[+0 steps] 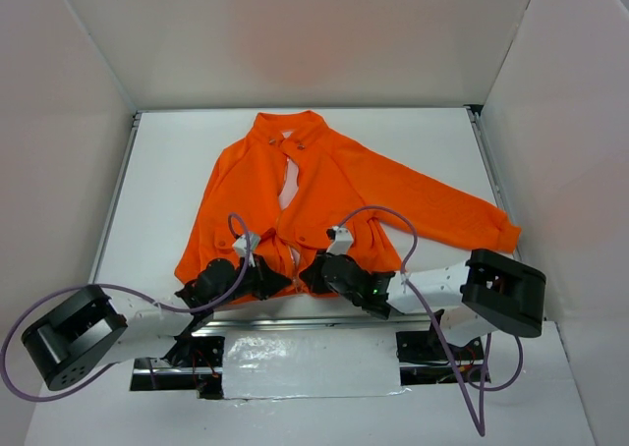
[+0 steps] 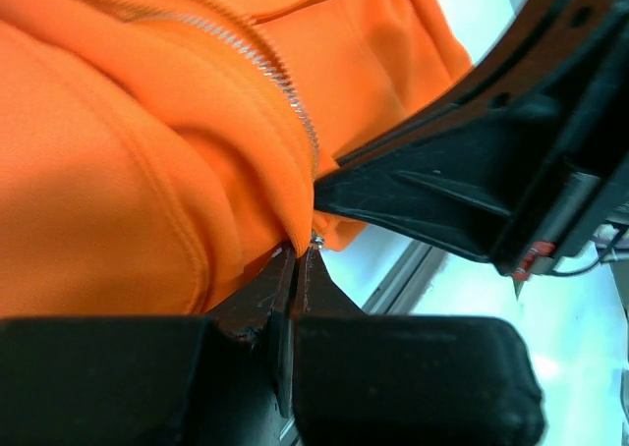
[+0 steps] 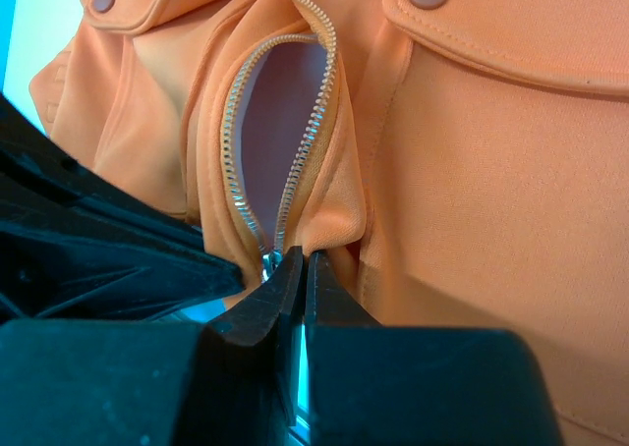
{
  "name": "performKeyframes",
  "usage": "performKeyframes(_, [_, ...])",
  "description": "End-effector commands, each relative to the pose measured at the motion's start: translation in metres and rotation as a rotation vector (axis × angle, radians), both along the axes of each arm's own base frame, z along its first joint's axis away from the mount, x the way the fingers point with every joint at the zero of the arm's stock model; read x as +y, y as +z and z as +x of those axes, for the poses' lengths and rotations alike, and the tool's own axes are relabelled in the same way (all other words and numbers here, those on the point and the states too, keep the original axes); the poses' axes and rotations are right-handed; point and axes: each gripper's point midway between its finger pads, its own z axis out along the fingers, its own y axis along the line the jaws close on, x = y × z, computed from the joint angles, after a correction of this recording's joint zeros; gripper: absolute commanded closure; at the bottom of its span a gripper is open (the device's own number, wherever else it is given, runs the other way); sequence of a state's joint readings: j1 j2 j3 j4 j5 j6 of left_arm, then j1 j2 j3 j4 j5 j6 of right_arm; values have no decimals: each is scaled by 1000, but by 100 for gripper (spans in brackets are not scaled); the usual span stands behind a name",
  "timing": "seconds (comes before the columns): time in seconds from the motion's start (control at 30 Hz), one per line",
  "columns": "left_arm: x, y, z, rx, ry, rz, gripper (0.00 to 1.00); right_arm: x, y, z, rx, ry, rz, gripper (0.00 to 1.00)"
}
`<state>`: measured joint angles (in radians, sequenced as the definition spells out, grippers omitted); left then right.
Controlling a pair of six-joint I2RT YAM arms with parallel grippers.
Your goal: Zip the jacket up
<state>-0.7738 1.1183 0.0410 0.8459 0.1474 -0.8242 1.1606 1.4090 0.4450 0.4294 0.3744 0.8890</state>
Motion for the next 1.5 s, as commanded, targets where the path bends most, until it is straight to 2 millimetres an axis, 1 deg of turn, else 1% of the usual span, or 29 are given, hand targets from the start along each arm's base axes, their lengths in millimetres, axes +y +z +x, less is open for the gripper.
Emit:
performKeyframes(0.0, [28, -47, -29, 97, 22, 65, 100, 20, 28, 11, -49, 18, 62, 100])
performKeyframes(0.1, [35, -55, -30, 120, 58, 80, 100, 25, 18, 8, -34, 49, 41, 99])
performKeyframes(0.17, [39, -58, -31, 126, 72, 82, 100, 27, 9, 5, -17, 67, 26, 97])
performKeyframes(0.37, [41, -62, -32, 122, 73, 102, 100, 31, -3, -1, 7, 101, 9, 94])
performKeyframes(0.4, [40, -60, -31, 114, 73, 93, 100, 30, -3, 0, 8, 98, 8, 94])
performKeyframes(0.43, [43, -65, -32, 129, 80, 107, 100, 31, -3, 0, 8, 99, 8, 93])
performKeyframes(0.47, [41, -63, -31, 121, 80, 100, 100, 31, -3, 0, 8, 101, 7, 91])
performKeyframes(0.53, [43, -69, -33, 139, 79, 118, 100, 32, -1, 0, 3, 107, 12, 86])
performKeyframes(0.6, [41, -69, -34, 142, 68, 114, 100, 33, 0, -2, 5, 116, 16, 82])
performKeyframes(0.87, [40, -71, -33, 144, 70, 116, 100, 32, 1, -4, 9, 119, 23, 78])
performKeyframes(0.9, [41, -70, -30, 139, 84, 117, 100, 32, 0, -4, 12, 121, 23, 76])
performKeyframes(0.93, [43, -73, -31, 150, 90, 133, 100, 31, 0, -6, 13, 128, 23, 71])
performKeyframes(1.0, [44, -72, -29, 139, 99, 132, 100, 31, 1, -8, 14, 140, 30, 65])
performKeyframes(1.03, [46, -73, -29, 143, 105, 139, 100, 31, 4, -10, 10, 148, 38, 59])
performKeyframes(1.1, [45, -70, -29, 135, 108, 130, 100, 30, 8, -12, 4, 159, 48, 54])
performKeyframes(1.13, [47, -72, -29, 137, 112, 138, 100, 29, 11, -13, 1, 163, 50, 49])
performKeyframes(1.3, [48, -70, -28, 129, 117, 135, 100, 27, 16, -15, -1, 163, 55, 42])
performKeyframes(1.37, [48, -72, -29, 132, 117, 140, 100, 27, 16, -18, 2, 169, 58, 41])
performKeyframes(1.4, [47, -71, -29, 130, 116, 138, 100, 25, 16, -19, 7, 163, 61, 38])
performKeyframes(1.47, [47, -74, -30, 137, 109, 146, 100, 25, 17, -21, 5, 159, 65, 36])
